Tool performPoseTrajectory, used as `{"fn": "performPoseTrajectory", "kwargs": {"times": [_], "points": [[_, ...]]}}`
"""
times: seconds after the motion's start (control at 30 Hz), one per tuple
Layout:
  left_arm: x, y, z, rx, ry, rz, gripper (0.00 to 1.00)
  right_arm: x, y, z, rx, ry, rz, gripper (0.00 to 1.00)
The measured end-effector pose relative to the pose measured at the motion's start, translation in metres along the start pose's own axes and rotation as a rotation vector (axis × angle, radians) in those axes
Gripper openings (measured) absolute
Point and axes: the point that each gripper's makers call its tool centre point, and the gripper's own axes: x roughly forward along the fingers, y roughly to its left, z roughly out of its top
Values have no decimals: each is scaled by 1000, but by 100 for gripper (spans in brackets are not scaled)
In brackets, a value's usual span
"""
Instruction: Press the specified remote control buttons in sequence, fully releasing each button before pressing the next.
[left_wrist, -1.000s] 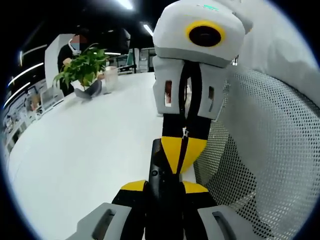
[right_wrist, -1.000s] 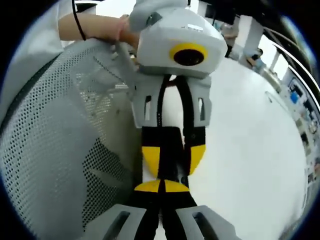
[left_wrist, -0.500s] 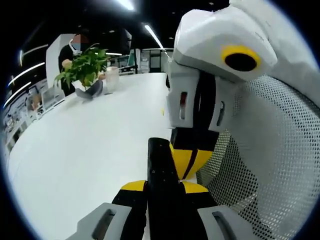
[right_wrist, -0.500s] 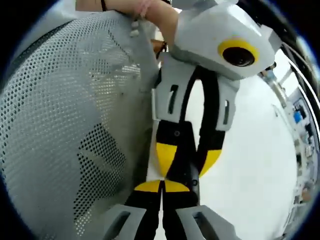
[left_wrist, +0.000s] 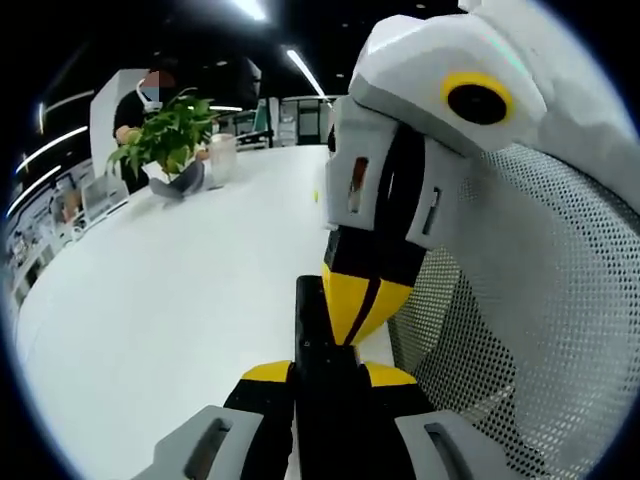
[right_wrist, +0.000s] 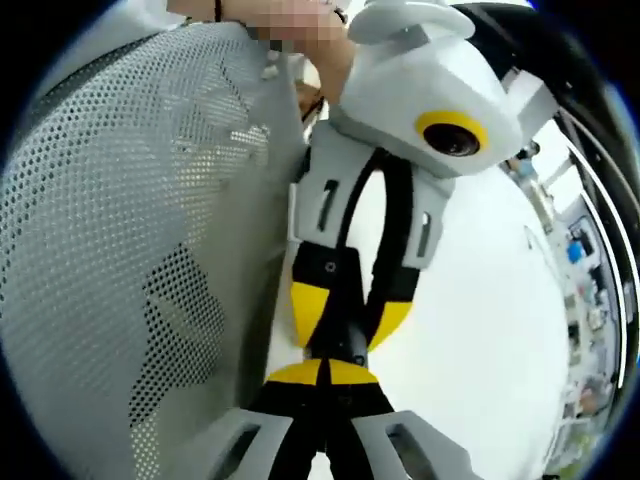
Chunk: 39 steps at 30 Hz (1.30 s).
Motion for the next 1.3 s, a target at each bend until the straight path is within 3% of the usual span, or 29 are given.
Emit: {"fn": "performPoseTrajectory", "kwargs": {"times": [0.53,1.03,1.23,1.3], "points": [[1,0,0,-1,-2,-2,25,0,3,-1,-221,29,3,0],[1,0,0,-5,1,1,25,1,2,-1,-216,42,34,0],[0,0,0,-1,4,-3,25,2,4,0,-261,43,53,0],[1,0,0,-2,4,-3,25,3,3,1,-227,39,64,0]]}}
